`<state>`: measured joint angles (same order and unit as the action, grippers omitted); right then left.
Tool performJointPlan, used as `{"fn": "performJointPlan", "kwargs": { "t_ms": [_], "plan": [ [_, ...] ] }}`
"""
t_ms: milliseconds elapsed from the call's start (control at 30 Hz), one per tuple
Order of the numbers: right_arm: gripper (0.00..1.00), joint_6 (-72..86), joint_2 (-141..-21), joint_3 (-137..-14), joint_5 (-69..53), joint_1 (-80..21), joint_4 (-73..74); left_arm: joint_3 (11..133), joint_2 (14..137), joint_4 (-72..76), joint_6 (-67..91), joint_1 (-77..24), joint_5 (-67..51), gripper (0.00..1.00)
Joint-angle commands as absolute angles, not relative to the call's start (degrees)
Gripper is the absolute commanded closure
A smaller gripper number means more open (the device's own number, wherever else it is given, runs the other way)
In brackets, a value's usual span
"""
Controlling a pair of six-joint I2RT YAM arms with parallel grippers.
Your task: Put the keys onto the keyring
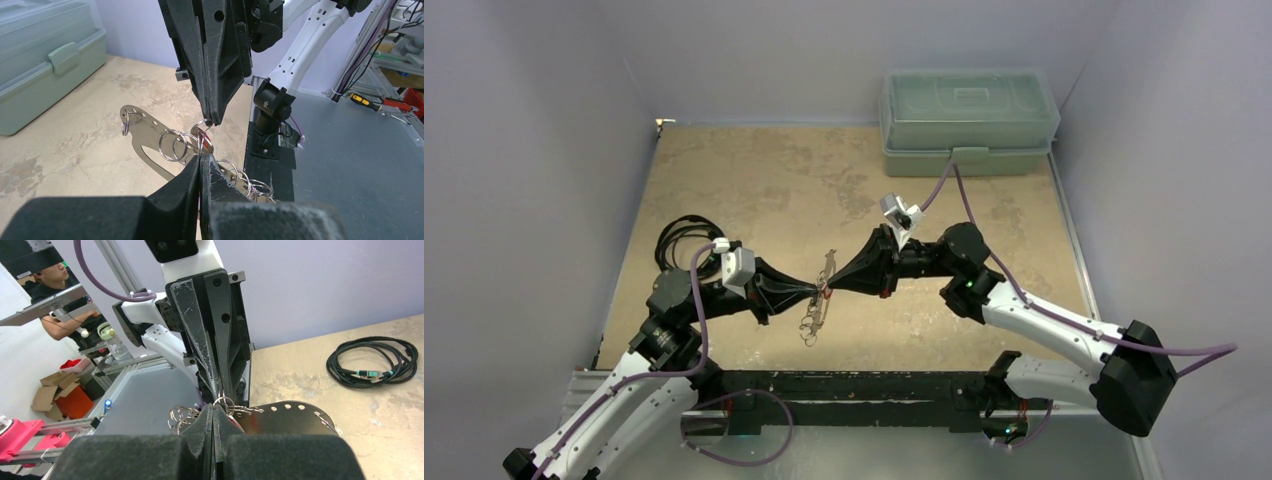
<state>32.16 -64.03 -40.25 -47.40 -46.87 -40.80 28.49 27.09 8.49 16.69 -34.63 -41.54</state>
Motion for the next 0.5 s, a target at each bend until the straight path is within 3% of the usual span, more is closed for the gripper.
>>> {"fn": "performJointPlan", "kwargs": {
  "t_ms": [0,467],
  "plan": [
    [1.00,33.07,-64.47,-40.22,-46.36,-47.11,-44.04,30.59,26.89,10.82,15.62,-34.54,-41.24,1.00],
    [1.00,35.04,-66.03,-41.02,-47.27,-47.35,-47.20,30.59,26.90,10.77,15.64,-34.54,-41.23,1.00]
  ]
}}
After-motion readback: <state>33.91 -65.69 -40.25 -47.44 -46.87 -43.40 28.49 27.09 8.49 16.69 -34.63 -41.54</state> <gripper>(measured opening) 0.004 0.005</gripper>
